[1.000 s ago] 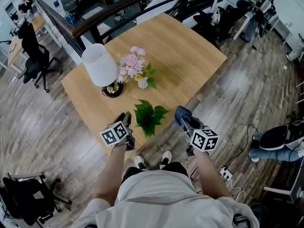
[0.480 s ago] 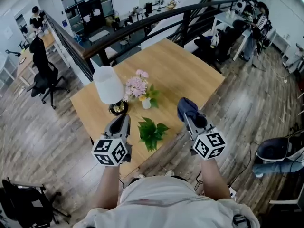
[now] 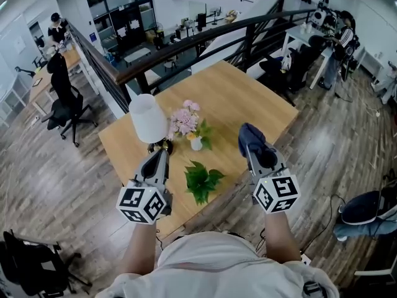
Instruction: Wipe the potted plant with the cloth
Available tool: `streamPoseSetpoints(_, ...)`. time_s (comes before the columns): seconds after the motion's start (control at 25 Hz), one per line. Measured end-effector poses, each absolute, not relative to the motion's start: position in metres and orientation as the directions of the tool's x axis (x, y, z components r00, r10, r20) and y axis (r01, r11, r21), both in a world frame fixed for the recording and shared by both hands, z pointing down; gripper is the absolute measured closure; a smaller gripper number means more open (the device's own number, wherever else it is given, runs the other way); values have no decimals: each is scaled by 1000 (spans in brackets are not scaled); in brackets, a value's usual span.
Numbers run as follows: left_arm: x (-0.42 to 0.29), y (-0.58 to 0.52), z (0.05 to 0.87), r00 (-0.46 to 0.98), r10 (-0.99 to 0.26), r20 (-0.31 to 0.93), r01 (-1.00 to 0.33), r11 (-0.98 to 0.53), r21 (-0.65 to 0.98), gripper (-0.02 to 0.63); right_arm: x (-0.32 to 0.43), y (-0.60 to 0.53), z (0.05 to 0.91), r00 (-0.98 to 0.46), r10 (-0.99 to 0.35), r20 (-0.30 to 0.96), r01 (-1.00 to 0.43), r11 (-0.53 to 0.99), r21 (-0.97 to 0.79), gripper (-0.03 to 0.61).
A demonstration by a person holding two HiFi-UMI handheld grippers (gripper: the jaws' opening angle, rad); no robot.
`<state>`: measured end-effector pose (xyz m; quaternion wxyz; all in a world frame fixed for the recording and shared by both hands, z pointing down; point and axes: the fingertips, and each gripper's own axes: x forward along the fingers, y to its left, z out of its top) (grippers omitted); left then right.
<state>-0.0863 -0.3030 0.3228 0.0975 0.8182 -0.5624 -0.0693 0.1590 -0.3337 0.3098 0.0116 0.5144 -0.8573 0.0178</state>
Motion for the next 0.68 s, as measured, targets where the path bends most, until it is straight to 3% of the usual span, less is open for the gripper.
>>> streamPoseSetpoints(0.68,-82,-304,340,371,-928,34,-912,-358,199,595,141,-322,314,-483,-874,54,-872,486,58,430)
